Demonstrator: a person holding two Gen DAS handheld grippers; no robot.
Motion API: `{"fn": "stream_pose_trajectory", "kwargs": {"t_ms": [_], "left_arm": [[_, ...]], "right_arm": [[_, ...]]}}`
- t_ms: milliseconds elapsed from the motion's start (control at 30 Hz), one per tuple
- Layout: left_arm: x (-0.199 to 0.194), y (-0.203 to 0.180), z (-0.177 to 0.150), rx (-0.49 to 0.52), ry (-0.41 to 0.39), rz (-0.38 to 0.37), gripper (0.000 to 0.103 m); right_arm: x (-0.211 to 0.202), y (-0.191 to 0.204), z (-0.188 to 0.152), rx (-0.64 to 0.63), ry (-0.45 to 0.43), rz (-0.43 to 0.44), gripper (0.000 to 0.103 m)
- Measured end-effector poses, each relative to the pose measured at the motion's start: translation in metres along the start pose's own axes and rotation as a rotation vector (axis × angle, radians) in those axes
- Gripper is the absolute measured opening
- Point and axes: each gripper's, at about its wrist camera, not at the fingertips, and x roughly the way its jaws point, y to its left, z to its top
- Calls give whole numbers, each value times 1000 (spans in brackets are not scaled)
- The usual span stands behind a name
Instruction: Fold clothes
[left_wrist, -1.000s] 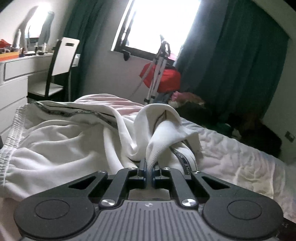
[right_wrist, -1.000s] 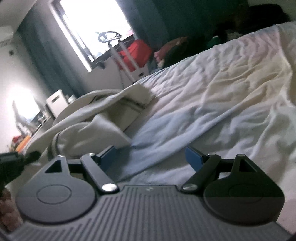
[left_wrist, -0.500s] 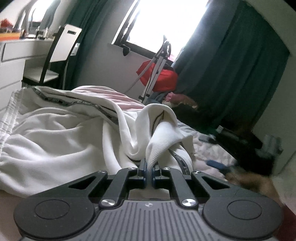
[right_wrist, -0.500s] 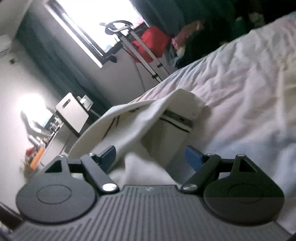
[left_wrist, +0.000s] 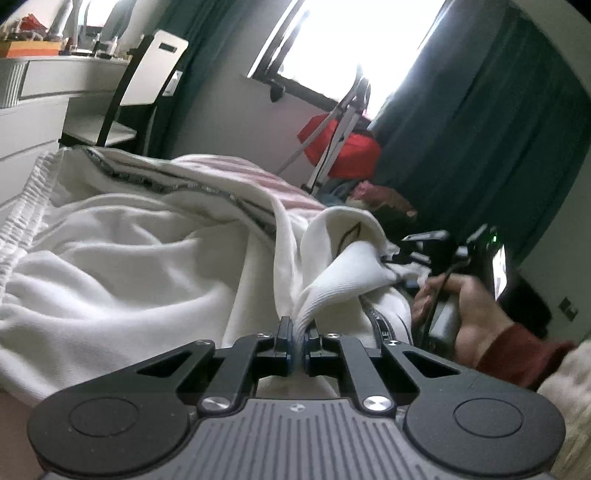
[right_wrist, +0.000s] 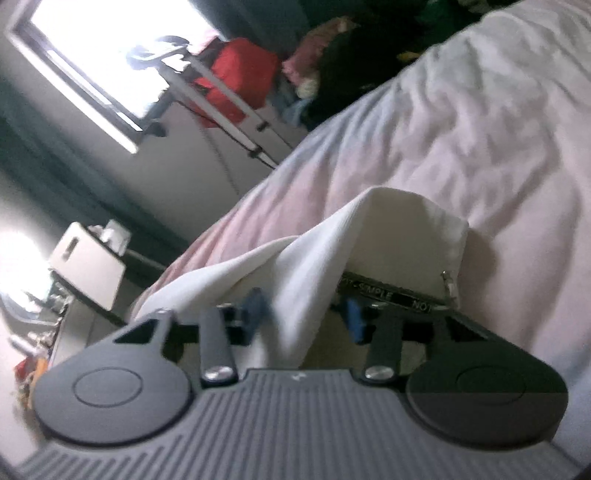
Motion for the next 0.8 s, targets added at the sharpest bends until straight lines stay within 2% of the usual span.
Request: {"fn": "stream_pose_trajectory", "kwargs": {"t_ms": [33, 67, 133, 267, 367, 500, 633, 733, 800], "left_arm": [[0, 0, 0, 1, 0, -1, 6], [0, -1, 0, 3, 0, -2, 6], [-1, -2, 0, 12, -3, -3, 6], [-6, -8, -2, 23, -19, -10, 6], [-11, -12, -1, 46, -46, -42, 7], [-22, -39, -12, 138, -67, -107, 10], [-30, -73, -31, 257, -89, -150, 12], [-23, -91, -47, 275, -42, -177, 12], [-12, -101, -59, 303, 1, -160, 11]], "right_arm": [[1, 3, 0, -3, 1, -6, 23], [2, 5, 1, -11, -4, -15, 11], [-7, 11, 4, -43, -39, -23, 7], [-42, 18, 19, -143, -121, -41, 6], [-82, 17, 40, -161, -189, -29, 6], [-143, 6, 69, -183, -258, -11, 6], [-217, -20, 86, -233, -395, -3, 6], [-268, -51, 88, -235, -484, -5, 6], [-291, -83, 82, -186, -486, -24, 6]]}}
